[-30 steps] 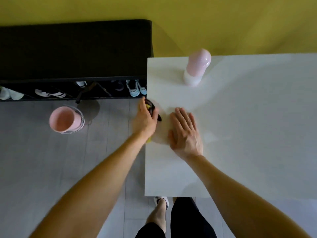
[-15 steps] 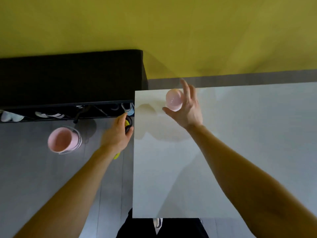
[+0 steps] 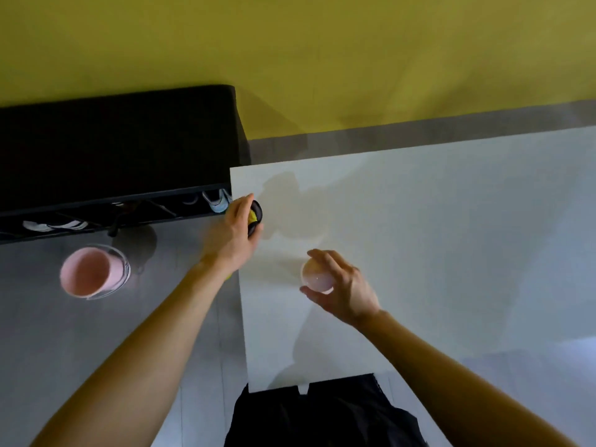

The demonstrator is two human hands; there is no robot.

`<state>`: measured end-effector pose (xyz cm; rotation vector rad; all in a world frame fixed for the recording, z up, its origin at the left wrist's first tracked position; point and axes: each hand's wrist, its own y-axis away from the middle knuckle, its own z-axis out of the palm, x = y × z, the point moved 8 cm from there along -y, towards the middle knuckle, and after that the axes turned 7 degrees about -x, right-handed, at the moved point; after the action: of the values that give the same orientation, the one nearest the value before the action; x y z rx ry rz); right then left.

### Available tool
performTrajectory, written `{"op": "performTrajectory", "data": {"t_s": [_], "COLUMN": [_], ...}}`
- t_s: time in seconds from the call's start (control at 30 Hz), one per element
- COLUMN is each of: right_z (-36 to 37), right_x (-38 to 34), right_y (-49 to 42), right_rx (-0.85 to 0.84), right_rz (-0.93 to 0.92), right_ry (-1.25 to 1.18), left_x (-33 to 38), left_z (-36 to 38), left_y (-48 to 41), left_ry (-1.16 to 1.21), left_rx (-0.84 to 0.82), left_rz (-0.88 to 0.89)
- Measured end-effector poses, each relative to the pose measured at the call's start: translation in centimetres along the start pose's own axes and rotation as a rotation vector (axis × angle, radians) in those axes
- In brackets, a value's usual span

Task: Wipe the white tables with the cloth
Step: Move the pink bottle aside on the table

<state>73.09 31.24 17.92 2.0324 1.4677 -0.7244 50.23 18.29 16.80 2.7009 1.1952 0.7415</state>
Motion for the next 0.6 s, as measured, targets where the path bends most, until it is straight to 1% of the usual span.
{"op": "performTrajectory", "data": {"t_s": [0.07, 0.17, 0.2, 0.27, 0.33, 0.37, 0.4, 0.47, 0.53, 0.6], "right_z": [0.0, -1.6, -2.5, -4.7, -7.0, -7.9, -8.5, -9.5, -9.9, -9.5], "right_x": [-0.7, -1.2, -1.1, -0.1, 1.5, 2.3, 2.9, 3.0, 2.5, 2.3], "right_y": [1.6, 1.9, 1.7, 1.1, -0.4, -1.7, -3.2, -6.9, -10.6, -13.4], "right_rx": [-0.053, -0.088, -0.065, 0.062, 0.217, 0.251, 0.242, 0.146, 0.032, -0.071], "right_rz": [0.006, 0.054, 0.085, 0.191, 0.365, 0.451, 0.521, 0.589, 0.579, 0.570], "right_ry": [0.022, -0.019, -0.024, -0.059, -0.194, -0.289, -0.390, -0.524, -0.575, -0.601], "left_x": [1.7, 4.2, 5.0, 6.5, 8.1, 8.9, 9.7, 11.4, 12.9, 13.3], "left_z": [0.6, 0.9, 1.0, 1.1, 0.5, 0.1, -0.5, -1.5, -2.3, -2.8], "left_y": [-0.7, -2.1, -2.5, -3.4, -4.3, -4.6, -4.8, -5.1, -5.2, -5.5], "left_ry": [0.005, 0.056, 0.071, 0.081, 0.079, 0.081, 0.085, 0.106, 0.117, 0.132], "left_rx": [-0.020, -0.043, -0.060, -0.086, -0.071, -0.054, -0.037, -0.007, 0.009, 0.012], "left_rz": [0.057, 0.108, 0.121, 0.157, 0.203, 0.218, 0.231, 0.284, 0.350, 0.355]}}
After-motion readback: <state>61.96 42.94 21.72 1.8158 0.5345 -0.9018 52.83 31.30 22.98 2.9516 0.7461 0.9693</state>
